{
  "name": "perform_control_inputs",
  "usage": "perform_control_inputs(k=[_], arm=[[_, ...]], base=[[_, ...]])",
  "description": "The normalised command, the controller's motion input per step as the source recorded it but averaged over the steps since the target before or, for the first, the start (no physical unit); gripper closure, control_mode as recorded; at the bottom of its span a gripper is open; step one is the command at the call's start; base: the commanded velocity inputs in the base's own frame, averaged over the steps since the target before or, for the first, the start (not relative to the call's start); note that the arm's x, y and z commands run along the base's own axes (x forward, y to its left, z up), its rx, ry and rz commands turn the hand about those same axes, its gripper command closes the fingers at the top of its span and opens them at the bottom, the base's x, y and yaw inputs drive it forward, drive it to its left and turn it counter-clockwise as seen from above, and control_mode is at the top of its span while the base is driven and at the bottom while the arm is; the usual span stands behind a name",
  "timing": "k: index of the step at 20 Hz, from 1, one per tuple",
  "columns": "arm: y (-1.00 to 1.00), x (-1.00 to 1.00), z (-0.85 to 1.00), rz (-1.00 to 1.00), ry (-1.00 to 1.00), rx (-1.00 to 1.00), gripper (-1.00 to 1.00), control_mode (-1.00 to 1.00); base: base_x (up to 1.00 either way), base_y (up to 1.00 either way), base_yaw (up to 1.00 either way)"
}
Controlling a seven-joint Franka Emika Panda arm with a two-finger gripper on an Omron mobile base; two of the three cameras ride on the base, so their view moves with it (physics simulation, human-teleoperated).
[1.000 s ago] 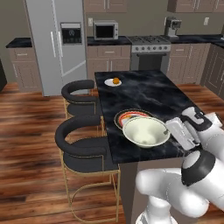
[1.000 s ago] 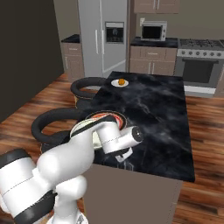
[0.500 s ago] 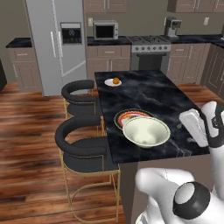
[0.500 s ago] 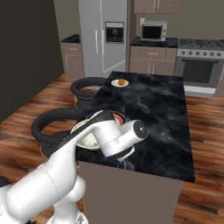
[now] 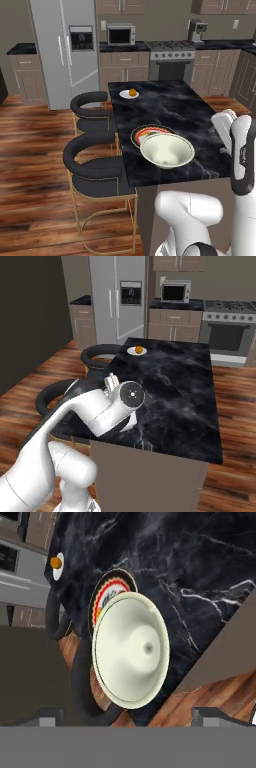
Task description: Take the smaller bowl and place it next to the appetizer plate on the dining counter , and place the larger bowl next to the plate with cooked food.
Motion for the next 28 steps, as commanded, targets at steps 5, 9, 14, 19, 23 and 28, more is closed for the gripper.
perform_control_inputs(k=[5, 9, 14, 19, 23, 28], arm=[[0.17, -0.24, 0.81, -0.18, 0.01, -0.07, -1.0, -1.0], [0.22, -0.17, 0.68, 0.04, -0.02, -0.35, -1.0, -1.0], [0.23, 0.0, 0.46, 0.43, -0.15, -0.61, -1.0, -1.0], [0.02, -0.19, 0.41, 0.64, -0.19, -0.61, -1.0, -1.0], [0.23, -0.52, 0.61, 0.39, -0.1, -0.72, -1.0, -1.0], [0.16, -0.49, 0.64, 0.02, 0.05, -0.4, -1.0, -1.0]], base=[[0.0, 0.0, 0.0], [0.0, 0.0, 0.0], [0.0, 0.0, 0.0], [0.0, 0.0, 0.0], [0.0, 0.0, 0.0], [0.0, 0.0, 0.0]])
